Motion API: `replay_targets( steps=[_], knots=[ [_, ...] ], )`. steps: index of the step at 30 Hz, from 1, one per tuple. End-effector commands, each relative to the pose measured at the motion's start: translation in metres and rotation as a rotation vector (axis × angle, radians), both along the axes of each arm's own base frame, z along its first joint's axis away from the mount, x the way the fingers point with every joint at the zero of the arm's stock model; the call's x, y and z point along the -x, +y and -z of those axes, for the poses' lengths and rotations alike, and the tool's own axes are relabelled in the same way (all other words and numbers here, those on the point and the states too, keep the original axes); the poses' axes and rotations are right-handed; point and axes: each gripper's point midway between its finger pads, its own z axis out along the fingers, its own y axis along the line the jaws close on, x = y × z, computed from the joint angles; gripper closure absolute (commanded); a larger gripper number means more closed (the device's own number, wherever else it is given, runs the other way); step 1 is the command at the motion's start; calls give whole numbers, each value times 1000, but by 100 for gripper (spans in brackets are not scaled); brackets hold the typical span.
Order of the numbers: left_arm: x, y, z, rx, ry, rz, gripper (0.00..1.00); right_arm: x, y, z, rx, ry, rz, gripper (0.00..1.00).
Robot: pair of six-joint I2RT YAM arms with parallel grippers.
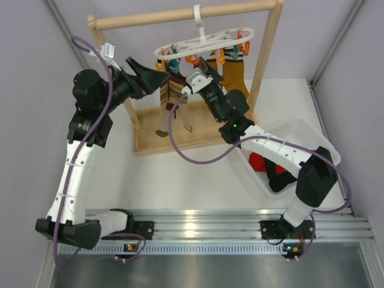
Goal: Clip the socks to the hanger
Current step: Open the clamp at the hanger.
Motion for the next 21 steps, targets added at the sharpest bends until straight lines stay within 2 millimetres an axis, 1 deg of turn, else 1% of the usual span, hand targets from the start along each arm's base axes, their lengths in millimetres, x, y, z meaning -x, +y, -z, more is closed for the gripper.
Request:
replay_targets(
  steps=[1, 2, 3, 4, 5, 6, 7, 8, 9, 11, 13, 14, 16, 18, 19, 21],
  knots=[
    [8, -14, -32, 9, -62, 34, 2, 17, -15, -40, -38, -189, 96, 100],
    [7, -15, -35, 13, -79, 26, 2, 19, -15, -41, -32, -205, 103, 100],
    [9, -21, -38, 9, -90, 42, 2, 18, -13, -35, -3, -215, 115, 100],
    [9, -23, -39, 2, -98, 49, 2, 22, -15, -39, -12, -247, 115, 100],
    [6, -27, -38, 2, -94, 58, 7, 22, -15, -37, -5, -262, 118, 100],
    [7, -29, -43, 20, -96, 65, 10, 23, -12, -33, 15, -279, 118, 100],
    [6, -30, -46, 32, -96, 66, 15, 24, -14, -34, 12, -297, 119, 100],
    [6, -31, -48, 41, -98, 78, 22, 25, -13, -33, 13, -307, 112, 100],
    [7, -33, -50, 50, -102, 87, 26, 23, -11, -29, 22, -311, 108, 100],
    [9, -36, -59, 80, -116, 110, 34, 23, -10, -32, 22, -335, 105, 100],
    [10, -40, -63, 88, -120, 129, 35, 20, -9, -34, 11, -344, 104, 100],
    [7, -43, -61, 91, -111, 134, 35, 18, -8, -35, 9, -345, 103, 100],
    [4, -46, -61, 95, -99, 137, 32, 16, -9, -40, -5, -351, 101, 100],
    [-2, -53, -62, 87, -94, 140, 29, 13, -9, -42, -5, -365, 104, 100],
    [-8, -53, -62, 71, -99, 115, 28, 13, -9, -44, -7, -370, 102, 100],
    [-16, -60, -58, 43, -89, 108, 27, 10, -11, -45, -7, -374, 109, 100]
  ],
)
